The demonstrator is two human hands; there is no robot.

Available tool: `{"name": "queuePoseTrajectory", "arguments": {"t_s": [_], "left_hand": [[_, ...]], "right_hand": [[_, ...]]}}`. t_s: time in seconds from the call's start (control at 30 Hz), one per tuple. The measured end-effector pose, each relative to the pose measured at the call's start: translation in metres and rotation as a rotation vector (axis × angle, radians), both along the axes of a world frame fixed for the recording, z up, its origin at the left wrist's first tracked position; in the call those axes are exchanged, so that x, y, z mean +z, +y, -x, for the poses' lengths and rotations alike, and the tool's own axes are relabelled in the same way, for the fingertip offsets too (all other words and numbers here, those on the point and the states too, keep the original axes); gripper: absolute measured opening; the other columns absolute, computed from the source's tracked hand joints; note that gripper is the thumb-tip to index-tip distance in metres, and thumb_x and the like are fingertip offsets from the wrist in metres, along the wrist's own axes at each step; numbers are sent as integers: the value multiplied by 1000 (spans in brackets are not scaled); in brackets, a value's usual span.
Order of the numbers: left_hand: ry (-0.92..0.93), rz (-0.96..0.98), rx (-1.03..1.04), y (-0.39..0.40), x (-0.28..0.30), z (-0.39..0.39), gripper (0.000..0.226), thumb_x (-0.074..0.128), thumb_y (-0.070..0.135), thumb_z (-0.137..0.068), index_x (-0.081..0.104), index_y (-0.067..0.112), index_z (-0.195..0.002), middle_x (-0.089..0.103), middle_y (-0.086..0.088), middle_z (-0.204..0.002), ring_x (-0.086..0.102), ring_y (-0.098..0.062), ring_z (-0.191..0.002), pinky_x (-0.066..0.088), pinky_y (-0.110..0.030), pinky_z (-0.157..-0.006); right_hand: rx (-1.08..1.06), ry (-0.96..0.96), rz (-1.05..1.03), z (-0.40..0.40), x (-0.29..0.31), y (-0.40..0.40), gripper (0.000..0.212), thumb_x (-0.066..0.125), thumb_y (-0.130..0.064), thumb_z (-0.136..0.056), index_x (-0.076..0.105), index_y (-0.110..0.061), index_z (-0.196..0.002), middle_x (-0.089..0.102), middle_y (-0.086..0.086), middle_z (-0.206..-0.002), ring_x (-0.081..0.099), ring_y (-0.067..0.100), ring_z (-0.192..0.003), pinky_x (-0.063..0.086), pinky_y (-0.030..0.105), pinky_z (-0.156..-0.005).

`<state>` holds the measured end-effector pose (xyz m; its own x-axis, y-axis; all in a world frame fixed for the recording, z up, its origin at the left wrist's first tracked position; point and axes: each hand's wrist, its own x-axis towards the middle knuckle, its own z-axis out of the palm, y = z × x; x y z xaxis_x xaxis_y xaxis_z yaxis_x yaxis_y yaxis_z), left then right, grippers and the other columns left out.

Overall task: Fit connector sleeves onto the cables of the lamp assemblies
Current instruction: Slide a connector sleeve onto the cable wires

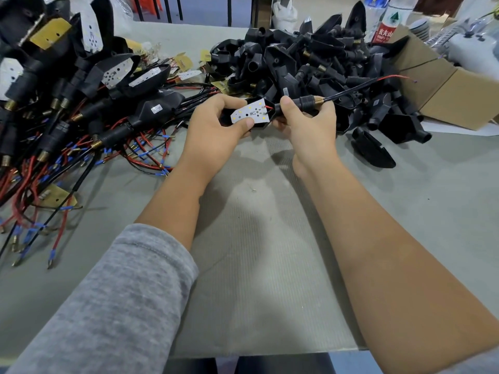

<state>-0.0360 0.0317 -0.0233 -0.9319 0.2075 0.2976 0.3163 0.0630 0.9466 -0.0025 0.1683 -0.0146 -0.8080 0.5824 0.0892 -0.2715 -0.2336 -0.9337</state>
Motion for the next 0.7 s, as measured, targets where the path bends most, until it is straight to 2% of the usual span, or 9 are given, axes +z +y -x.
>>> {"name": "queuePoseTrajectory", "arguments": {"t_s": [0.13,0.2,0.27,0.33,0.47,0.57,0.6,0.63,0.7], "left_hand": [[-40,-108,7,1,-1,-3,35,69,-1,-85,52,24,-102,68,-14,-106,70,-25,-96,59,-28,-76],[-51,-181,-7,0,-1,-4,49,68,-5,-83,38,30,-99,70,-15,-99,72,-26,-90,60,-31,-74],[-68,-208,-6,-2,0,-4,52,68,-6,-83,34,29,-99,72,-12,-94,72,-22,-84,60,-32,-74],[-108,-250,33,0,1,-4,50,68,-8,-82,38,26,-102,71,-10,-93,72,-18,-80,60,-31,-72],[-327,-496,159,0,5,2,41,69,-4,-83,50,13,-116,67,-8,-97,70,-9,-73,57,-24,-69],[-399,-569,139,-1,8,5,11,63,-2,-89,65,8,-92,70,-1,-78,65,-8,-69,54,-21,-66],[-407,-589,141,-1,9,5,12,61,-2,-90,65,9,-86,69,-1,-75,64,-9,-69,54,-20,-65],[-422,-612,143,-1,9,5,14,59,-2,-91,65,9,-84,69,-3,-77,63,-11,-71,54,-20,-64],[-456,-631,140,-3,10,6,15,55,-1,-93,63,12,-90,69,-7,-87,65,-17,-78,56,-23,-65]], "right_hand": [[17,23,14,0,0,0,28,67,-4,-89,46,-5,-108,64,12,-88,64,18,-73,57,26,-68],[27,24,28,0,0,0,27,67,-4,-89,46,-6,-106,64,13,-88,64,19,-71,58,29,-71],[40,31,31,0,-1,-1,27,67,-3,-89,46,-6,-105,63,13,-87,64,20,-71,57,29,-70],[68,44,25,-1,-1,-1,26,67,-1,-89,46,-6,-105,64,15,-89,64,21,-71,55,29,-69],[156,54,45,-3,-1,-3,24,66,-2,-90,47,-9,-102,65,17,-94,67,21,-71,55,30,-66],[193,7,39,-4,0,-5,12,65,-11,-92,53,-12,-96,65,5,-77,63,18,-64,53,29,-59],[202,-11,58,-4,2,-5,7,62,-16,-95,56,-12,-92,62,1,-69,60,15,-59,51,27,-55],[204,-33,88,-4,2,-4,12,58,-21,-96,59,-12,-88,57,-2,-63,55,13,-54,47,25,-52],[205,-82,128,-3,3,-2,22,52,-26,-98,61,-11,-85,49,-4,-57,45,11,-49,40,25,-50]]}}
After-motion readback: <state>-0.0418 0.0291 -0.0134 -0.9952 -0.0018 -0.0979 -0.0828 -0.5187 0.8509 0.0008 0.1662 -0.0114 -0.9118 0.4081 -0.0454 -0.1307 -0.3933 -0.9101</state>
